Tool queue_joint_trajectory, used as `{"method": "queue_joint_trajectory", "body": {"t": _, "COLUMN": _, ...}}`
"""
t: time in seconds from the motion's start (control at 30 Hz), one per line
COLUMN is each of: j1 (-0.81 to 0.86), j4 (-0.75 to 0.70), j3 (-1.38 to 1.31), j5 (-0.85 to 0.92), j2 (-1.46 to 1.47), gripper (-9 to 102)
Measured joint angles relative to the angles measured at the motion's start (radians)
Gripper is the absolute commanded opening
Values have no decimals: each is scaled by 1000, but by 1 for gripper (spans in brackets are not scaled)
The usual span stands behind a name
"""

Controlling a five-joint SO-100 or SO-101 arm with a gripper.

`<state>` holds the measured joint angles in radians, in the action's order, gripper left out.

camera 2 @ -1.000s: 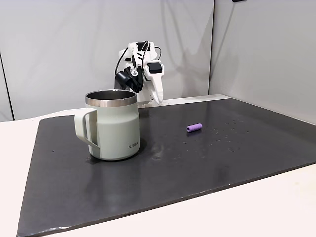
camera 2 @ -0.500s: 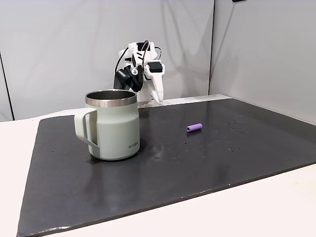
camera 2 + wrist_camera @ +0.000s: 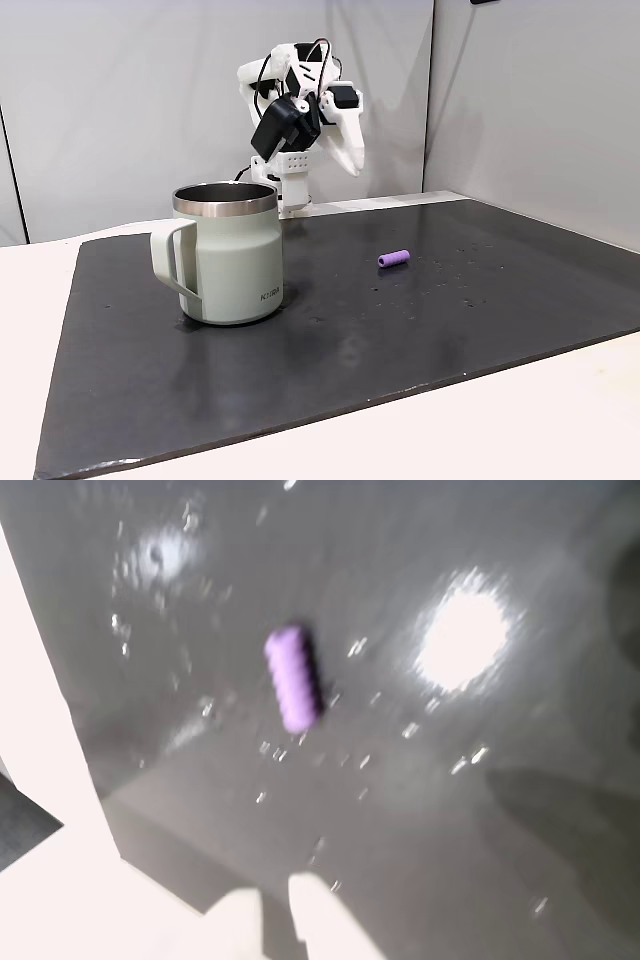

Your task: Grasp a pengrip and put it in the cup.

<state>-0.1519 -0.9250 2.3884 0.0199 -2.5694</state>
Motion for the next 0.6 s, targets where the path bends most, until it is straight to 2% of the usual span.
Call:
{"method": "queue_joint_trajectory", "body": {"t": 0.33, "j1": -5, "j4": -137, "j3": -433, "j5": -132, "j2": 488, "gripper": 0}}
{"method": "queue_joint_trajectory", "body": {"t": 0.6, "j1": -11, "j4": -225, "j3": -612, "j5": -156, "j2": 749, "gripper": 8}}
